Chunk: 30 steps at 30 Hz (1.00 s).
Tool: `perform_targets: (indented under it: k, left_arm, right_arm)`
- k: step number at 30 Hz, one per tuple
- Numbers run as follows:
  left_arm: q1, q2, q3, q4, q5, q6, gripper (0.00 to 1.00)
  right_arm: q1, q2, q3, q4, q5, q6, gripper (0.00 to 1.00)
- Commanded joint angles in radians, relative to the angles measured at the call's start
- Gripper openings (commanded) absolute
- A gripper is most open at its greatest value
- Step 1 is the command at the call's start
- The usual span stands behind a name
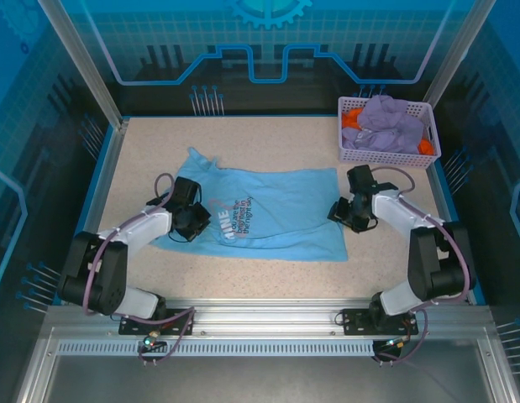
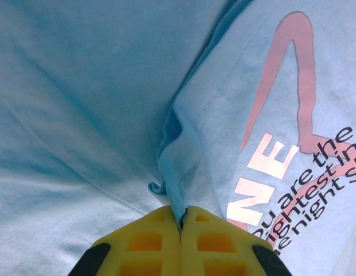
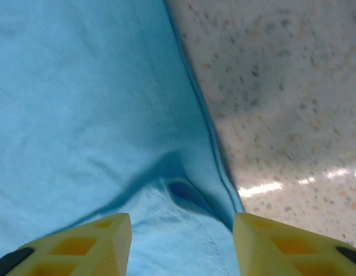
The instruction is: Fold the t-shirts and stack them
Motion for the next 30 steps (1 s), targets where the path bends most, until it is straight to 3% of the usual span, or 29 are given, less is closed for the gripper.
perform_targets:
  k: [1,14,25,30]
  left_arm:
    - [-0.015,0.021,0.042,-0.041,-0.027,0.055,0.00]
    - [-0.072,0.056,0.128,-0.082,-0.108,0.128,0.00]
    - [-0.110,0.075,0.197,-0.098,-0.158,0.205,0.00]
    - [-0.140,0.124,0.270,-0.113,-0.181,0.259,0.00]
  right_arm:
    - [-0.016,0.054,0.057,-0.037,0.011,-0.021,0.47]
    - [-0.016,0.162,0.102,-0.037,-0.012,-0.041,0.31]
    - [-0.016,0.163,0.103,-0.035,-0.021,-0.045,0.00]
    - [-0.018,0.114,0.079,-0.028,-0.013,-0.034,0.00]
